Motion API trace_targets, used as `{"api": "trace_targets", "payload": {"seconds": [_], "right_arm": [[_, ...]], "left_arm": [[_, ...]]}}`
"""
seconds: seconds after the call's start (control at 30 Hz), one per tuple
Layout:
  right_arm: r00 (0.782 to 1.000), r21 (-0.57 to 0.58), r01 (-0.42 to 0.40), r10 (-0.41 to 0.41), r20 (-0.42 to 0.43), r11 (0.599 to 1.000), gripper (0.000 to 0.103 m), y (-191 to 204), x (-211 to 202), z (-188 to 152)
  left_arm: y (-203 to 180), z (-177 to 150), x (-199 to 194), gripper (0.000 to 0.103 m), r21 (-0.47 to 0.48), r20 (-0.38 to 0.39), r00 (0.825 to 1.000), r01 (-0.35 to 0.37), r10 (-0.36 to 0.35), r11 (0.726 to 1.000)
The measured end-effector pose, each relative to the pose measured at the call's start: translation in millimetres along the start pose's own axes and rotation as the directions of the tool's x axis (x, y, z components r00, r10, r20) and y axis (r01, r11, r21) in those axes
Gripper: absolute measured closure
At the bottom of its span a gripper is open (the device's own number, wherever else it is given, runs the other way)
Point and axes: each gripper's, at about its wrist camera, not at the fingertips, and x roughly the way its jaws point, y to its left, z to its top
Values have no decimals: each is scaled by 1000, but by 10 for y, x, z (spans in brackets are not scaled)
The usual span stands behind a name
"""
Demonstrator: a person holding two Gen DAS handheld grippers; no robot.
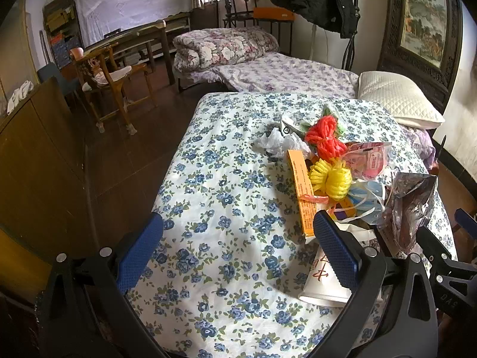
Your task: Collect trash
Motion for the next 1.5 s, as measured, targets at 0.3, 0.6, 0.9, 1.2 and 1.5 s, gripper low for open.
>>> {"api": "trace_targets", "payload": {"seconds": [0.3,0.6,0.9,1.2,1.5], "right_arm": [[1000,-3,-3,3,-2,1000,6,11,7,0],[1000,-6,-7,7,-7,1000,6,17,24,-10],[1000,-6,-6,6,-9,1000,6,20,33,-16],[1000,-7,-5,5,-11,1000,6,25,38,-14],[1000,-3,-1,1,-7,1000,6,-7,44,-16]], "left_arm": [[-7,0,0,7,3,0,1000,-1,1,1000],[7,-15,12,7,6,-1,1000,-3,3,1000],[36,-39,27,7,7,-4,1000,-5,5,1000],[19,-31,21,7,10,-4,1000,-7,7,1000],[53,-54,52,7,6,-14,1000,-8,8,1000]]}}
